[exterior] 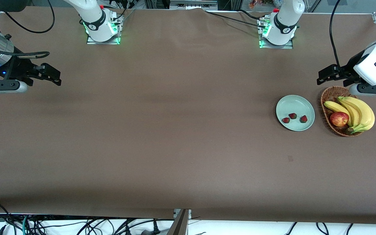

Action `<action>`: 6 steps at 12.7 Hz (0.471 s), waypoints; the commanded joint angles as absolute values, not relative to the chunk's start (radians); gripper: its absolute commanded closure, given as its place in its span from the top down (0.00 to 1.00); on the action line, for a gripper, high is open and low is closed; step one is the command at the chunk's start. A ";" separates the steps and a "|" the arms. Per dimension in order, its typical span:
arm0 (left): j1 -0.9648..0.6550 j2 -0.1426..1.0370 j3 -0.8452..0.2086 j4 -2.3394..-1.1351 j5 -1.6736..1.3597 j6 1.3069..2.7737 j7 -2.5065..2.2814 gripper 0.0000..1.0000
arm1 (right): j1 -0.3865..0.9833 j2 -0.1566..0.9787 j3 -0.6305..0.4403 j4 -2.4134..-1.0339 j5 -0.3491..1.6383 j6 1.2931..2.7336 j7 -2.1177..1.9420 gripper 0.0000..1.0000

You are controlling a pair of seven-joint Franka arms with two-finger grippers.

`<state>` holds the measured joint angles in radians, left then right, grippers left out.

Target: Collect all strawberries into plate

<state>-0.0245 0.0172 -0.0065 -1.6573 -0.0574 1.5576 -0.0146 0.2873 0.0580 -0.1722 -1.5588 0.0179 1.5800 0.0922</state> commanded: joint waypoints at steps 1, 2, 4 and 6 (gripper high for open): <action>-0.043 0.034 -0.008 -1.623 -0.018 1.531 -0.003 1.00 | 0.275 0.064 -0.164 -1.540 0.021 1.572 0.092 0.99; -0.051 0.034 -0.003 -1.623 -0.011 1.531 0.006 1.00 | 0.275 0.064 -0.164 -1.540 0.021 1.572 0.092 0.99; -0.048 0.032 -0.002 -1.623 0.005 1.531 0.046 1.00 | 0.275 0.064 -0.164 -1.540 0.021 1.572 0.092 0.99; -0.040 0.032 -0.005 -1.623 0.005 1.531 0.051 1.00 | 0.275 0.064 -0.164 -1.540 0.021 1.572 0.092 0.99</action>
<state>-0.0417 0.0202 -0.0047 -1.6552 -0.0165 1.5563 0.0208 0.2872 0.0581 -0.1722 -1.5588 0.0179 1.5800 0.0922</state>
